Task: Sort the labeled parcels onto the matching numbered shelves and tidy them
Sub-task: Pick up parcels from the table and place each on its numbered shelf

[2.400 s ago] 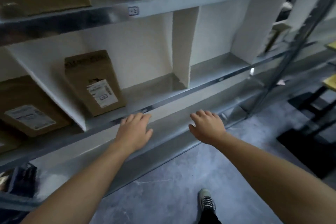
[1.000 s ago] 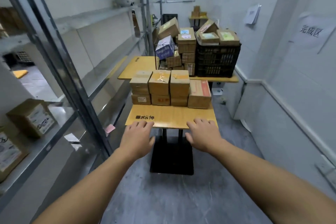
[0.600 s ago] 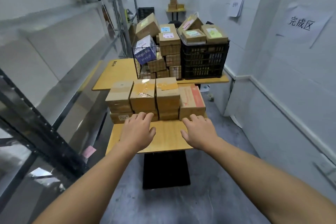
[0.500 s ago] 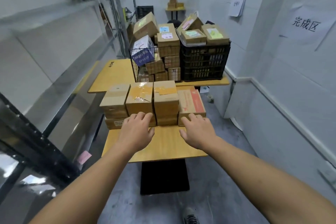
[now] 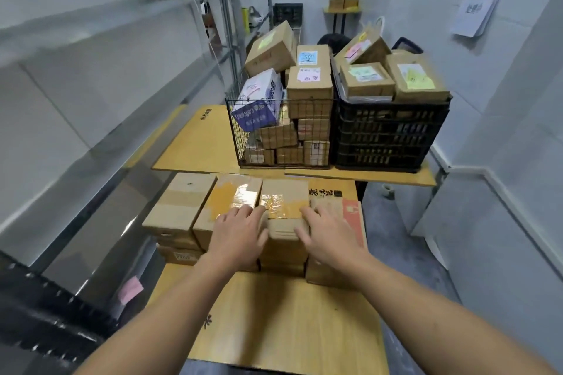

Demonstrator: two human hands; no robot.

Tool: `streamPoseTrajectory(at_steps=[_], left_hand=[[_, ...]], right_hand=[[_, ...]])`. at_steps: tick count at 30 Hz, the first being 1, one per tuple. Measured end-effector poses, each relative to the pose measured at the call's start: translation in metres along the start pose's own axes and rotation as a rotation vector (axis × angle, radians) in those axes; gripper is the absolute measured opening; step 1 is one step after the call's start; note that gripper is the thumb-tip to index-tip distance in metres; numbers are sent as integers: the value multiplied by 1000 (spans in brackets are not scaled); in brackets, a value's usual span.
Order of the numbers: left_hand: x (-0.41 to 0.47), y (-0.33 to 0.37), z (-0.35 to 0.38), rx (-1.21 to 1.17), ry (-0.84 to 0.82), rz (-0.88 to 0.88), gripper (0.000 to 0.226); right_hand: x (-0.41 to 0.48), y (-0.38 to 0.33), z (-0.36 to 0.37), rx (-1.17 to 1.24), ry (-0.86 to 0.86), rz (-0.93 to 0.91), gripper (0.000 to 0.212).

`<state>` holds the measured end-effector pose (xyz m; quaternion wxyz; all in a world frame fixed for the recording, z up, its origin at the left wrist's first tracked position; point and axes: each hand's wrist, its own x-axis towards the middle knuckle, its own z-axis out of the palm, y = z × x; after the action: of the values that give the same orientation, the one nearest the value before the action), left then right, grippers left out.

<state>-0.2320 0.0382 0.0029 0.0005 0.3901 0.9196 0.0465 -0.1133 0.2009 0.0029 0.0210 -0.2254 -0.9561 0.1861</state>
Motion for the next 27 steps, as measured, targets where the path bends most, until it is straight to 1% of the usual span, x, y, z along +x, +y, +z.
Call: streamPoseTrajectory(at_steps=[3, 5, 7, 11, 13, 15, 17, 19, 20, 22, 24, 25, 27], left_hand=[[5, 1, 12, -18, -24, -31, 47], [7, 3, 16, -59, 1, -41, 45], [5, 4, 19, -135, 39, -47, 44], [0, 8, 23, -398, 133, -62, 46], [0, 13, 18, -545, 210, -41, 49], [-1, 22, 9, -700, 264, -6, 45], [-1, 30, 0, -884, 296, 13, 40], [1, 35, -5, -1039, 346, -13, 36], [2, 37, -7, -1066, 384, -42, 33], [3, 42, -7, -1023, 438, -95, 29], [4, 45, -4, -981, 423, -146, 34], [4, 45, -3, -1001, 393, -177, 38], [4, 46, -5, -1137, 288, -248, 56]], right_hand=[[10, 3, 11, 107, -63, 29, 53], [16, 5, 21, 216, -52, 62, 54], [19, 5, 29, 348, -5, 96, 53], [19, 6, 37, 566, 98, 183, 45], [19, 10, 34, 674, 159, 210, 37], [18, 15, 28, 810, 208, 236, 29], [17, 22, 21, 969, 211, 252, 26], [15, 29, 17, 1055, 214, 236, 25], [12, 32, 15, 1087, 229, 221, 24], [7, 36, 13, 1174, 263, 182, 27], [1, 38, 13, 1238, 275, 145, 32], [-2, 40, 13, 1279, 277, 130, 33], [-9, 40, 11, 1392, 262, 127, 36]])
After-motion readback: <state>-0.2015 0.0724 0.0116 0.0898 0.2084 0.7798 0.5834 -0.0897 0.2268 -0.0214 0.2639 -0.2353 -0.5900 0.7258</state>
